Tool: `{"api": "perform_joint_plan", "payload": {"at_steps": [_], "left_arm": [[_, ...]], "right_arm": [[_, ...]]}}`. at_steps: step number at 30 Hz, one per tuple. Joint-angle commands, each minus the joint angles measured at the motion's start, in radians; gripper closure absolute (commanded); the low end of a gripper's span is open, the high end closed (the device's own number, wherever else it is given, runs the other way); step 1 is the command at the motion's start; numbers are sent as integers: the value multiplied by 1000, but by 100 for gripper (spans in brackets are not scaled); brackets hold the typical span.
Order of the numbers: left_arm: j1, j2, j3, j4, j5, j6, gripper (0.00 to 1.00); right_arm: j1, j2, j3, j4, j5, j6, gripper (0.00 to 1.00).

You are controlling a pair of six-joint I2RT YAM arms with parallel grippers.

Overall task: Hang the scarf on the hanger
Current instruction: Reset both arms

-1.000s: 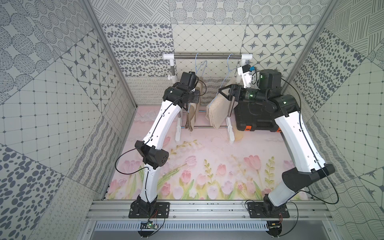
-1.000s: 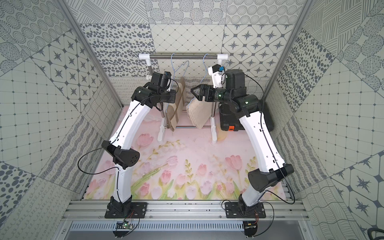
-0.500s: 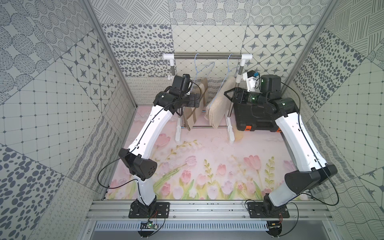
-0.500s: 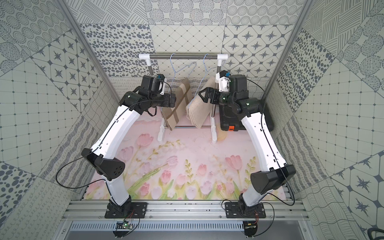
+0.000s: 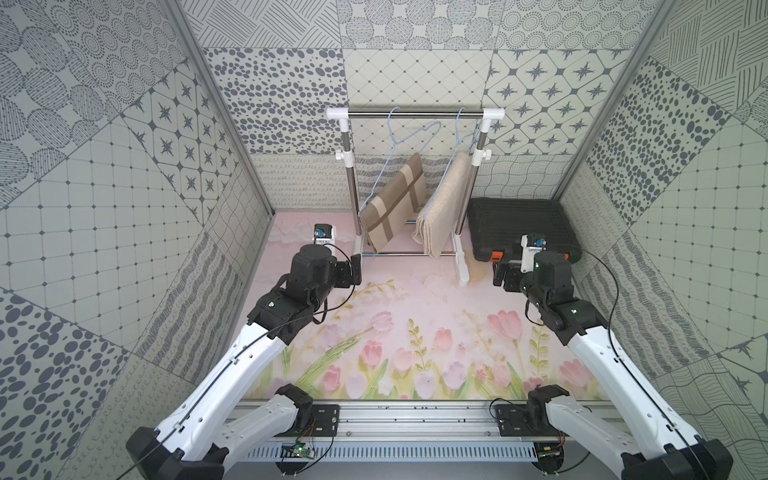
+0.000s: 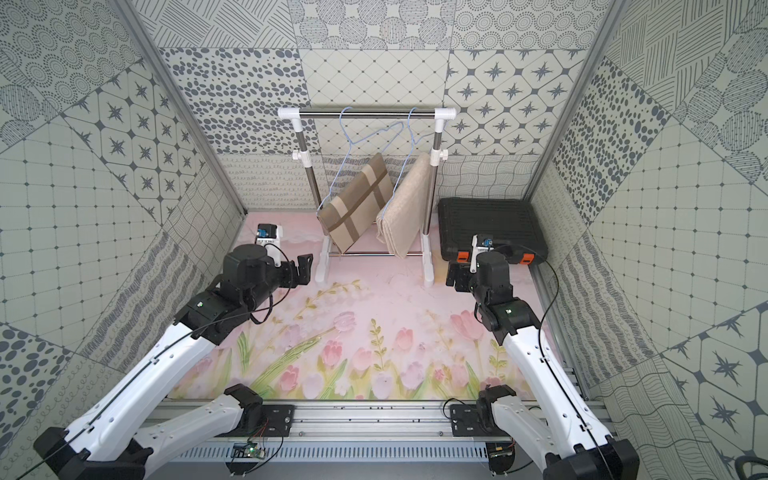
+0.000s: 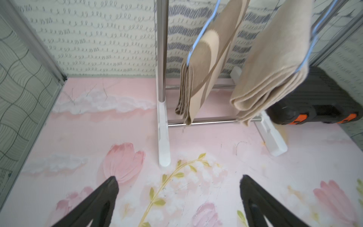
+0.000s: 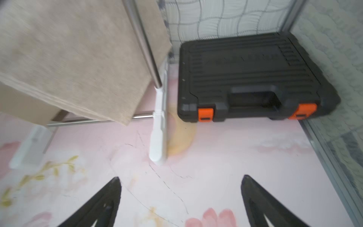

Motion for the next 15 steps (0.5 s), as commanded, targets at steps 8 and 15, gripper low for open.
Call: {"api": "perform_joint_plan", "payload": {"at_steps": [8,15], "left_arm": [[10,-72,-567,585,-182,-34,1],[23,-91,-630,701,-176,138,1]], "right_arm": [[-204,-219,-466,540,144,22,3],[-280,216,-598,1183,4,7,3]]}}
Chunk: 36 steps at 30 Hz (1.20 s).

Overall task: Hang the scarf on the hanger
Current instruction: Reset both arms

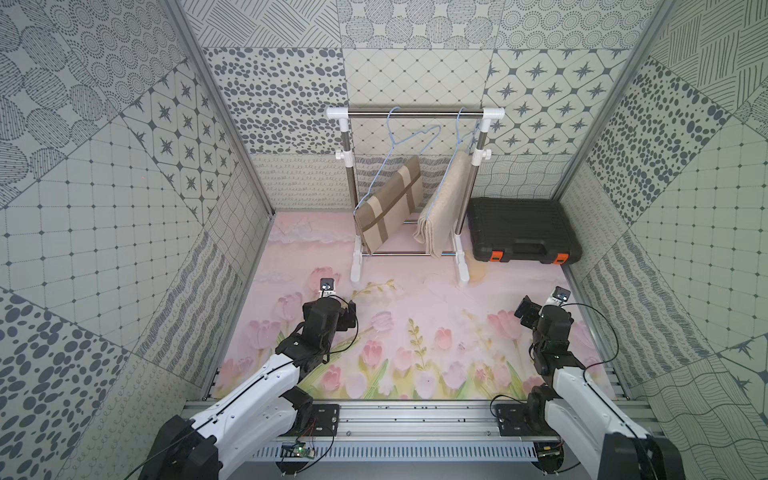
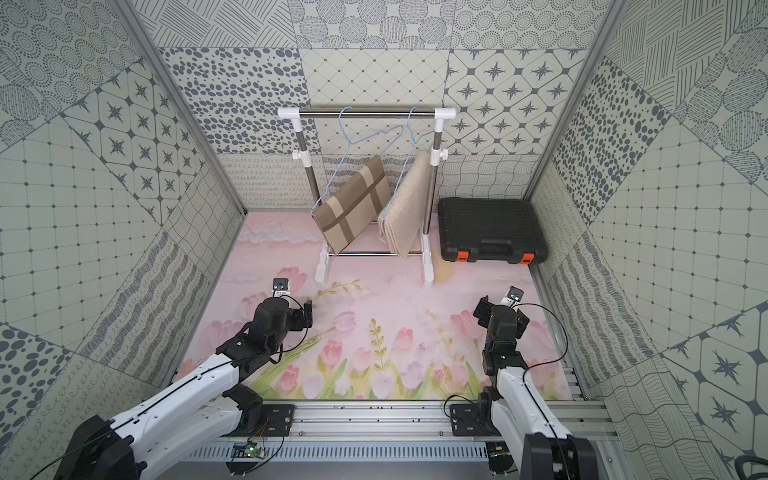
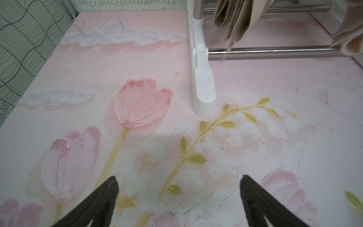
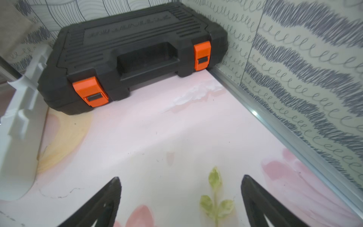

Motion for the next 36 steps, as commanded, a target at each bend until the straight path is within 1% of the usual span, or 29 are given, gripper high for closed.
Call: {"api": "perform_joint_plan", "payload": {"at_steps": [1,2,4,5,6,7,9,10,11,12,13,14,16,18,19,20,21,22,24,25,26,27,29,31,32,34,36], "left_arm": [[24,-15,-65,292,-58,114,1],[43,0,-71,320,-49,124,1],[78,48,-76,389,-11,145,1],[91,73,-72,416,0,150,1],[102,109,-69,441,11,152,1],[114,146,-70,481,27,162,1],[127,221,-55,548,44,172,1],[134,268,-44,559,67,183,1],[137,311,-49,606,74,204,1],[139,359,-65,695,75,217,1],[143,402,-73,758,81,218,1],[150,446,-71,802,92,220,1],[160,556,-68,923,105,251,1],[187,672,-79,1082,122,261,1],[220,672,-94,1072,156,211,2],[268,684,-106,1086,221,153,1],[285,723,-110,1163,222,152,1],[283,727,-99,1148,215,160,1],[283,680,-36,955,264,151,1],[284,701,-10,941,282,170,1],[294,697,5,902,282,147,1],[300,684,21,845,255,116,1],[308,701,11,895,250,130,1],[307,685,9,870,264,121,1],[307,698,10,891,263,134,1],[307,687,17,858,262,118,1],[307,698,14,883,258,130,1]], "right_arm": [[-9,226,14,531,-106,-18,3],[-8,322,19,626,-115,-20,3],[-10,492,76,727,-153,-13,3],[8,525,89,750,-162,-39,3],[53,513,122,651,-157,-100,3],[78,534,144,632,-161,-135,3],[107,634,151,778,-191,-186,3],[118,620,161,704,-198,-197,3],[120,576,184,588,-202,-200,3],[121,584,198,598,-202,-200,3],[121,613,193,664,-201,-199,3],[121,619,193,664,-208,-204,3],[121,591,221,558,-214,-203,3],[120,606,250,536,-204,-195,3],[118,604,252,529,-206,-194,3],[118,605,253,533,-204,-193,3],[118,606,253,533,-204,-194,3],[118,605,252,533,-204,-194,3],[118,605,252,534,-204,-194,3],[118,605,252,534,-204,-194,3],[118,605,251,534,-203,-194,3],[118,605,252,534,-203,-193,3],[118,605,251,534,-209,-197,3],[119,605,255,529,-242,-210,3],[119,605,254,528,-247,-211,3],[119,605,254,528,-248,-212,3],[118,605,257,523,-256,-209,3]]}}
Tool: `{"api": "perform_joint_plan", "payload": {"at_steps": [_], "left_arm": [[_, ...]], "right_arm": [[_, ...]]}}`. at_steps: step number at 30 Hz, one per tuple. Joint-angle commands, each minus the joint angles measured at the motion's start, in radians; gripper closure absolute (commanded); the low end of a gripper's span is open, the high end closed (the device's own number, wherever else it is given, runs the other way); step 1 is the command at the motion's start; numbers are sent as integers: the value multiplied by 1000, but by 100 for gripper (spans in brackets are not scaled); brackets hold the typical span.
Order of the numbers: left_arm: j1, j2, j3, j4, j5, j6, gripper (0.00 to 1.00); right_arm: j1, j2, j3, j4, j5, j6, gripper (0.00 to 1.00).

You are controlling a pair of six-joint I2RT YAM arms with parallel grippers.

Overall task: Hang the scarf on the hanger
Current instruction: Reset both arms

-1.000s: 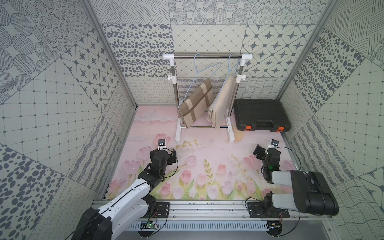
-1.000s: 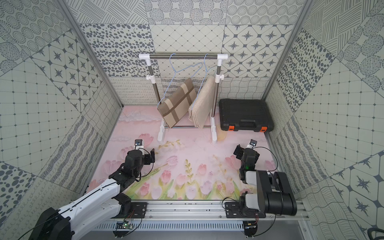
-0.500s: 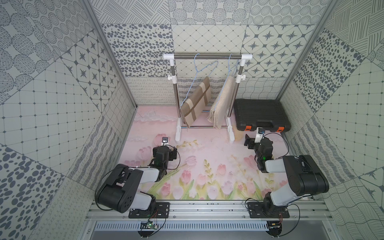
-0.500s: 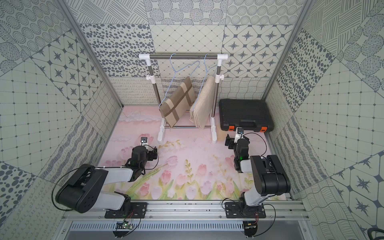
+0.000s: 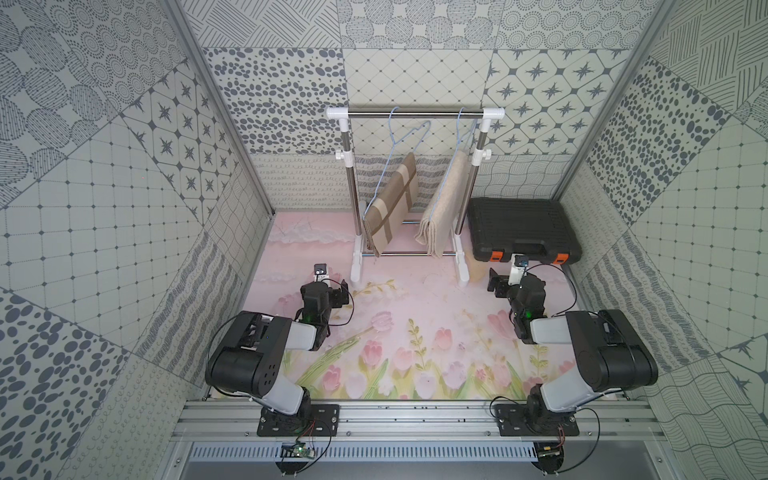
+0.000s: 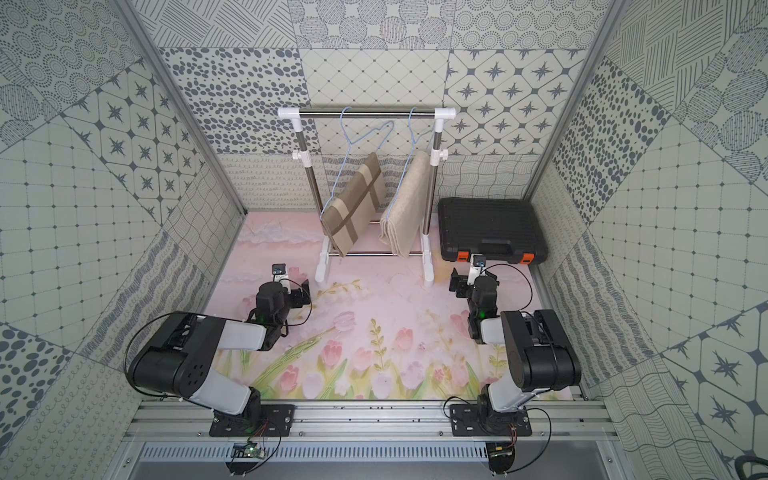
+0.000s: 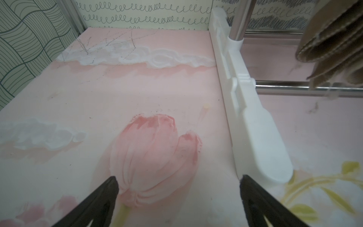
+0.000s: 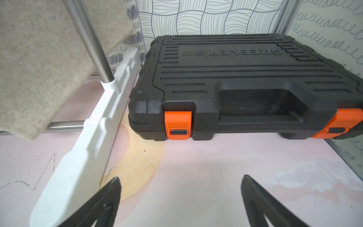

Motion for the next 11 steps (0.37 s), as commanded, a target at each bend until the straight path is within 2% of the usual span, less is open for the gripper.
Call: {"api": "perform_joint_plan", "payload": {"at_steps": [1,7,11], "left_arm": [[5,4,15,28,42,-21,1],[5,7,13,33,41,-16,1],[5,5,12,30,41,-18,1]], "right_arm": [[-6,5,18,10,-33,-9,3],[-28,5,25,-3,-86,-3,3],[-23,4,21,5,-75,-10,3]]}}
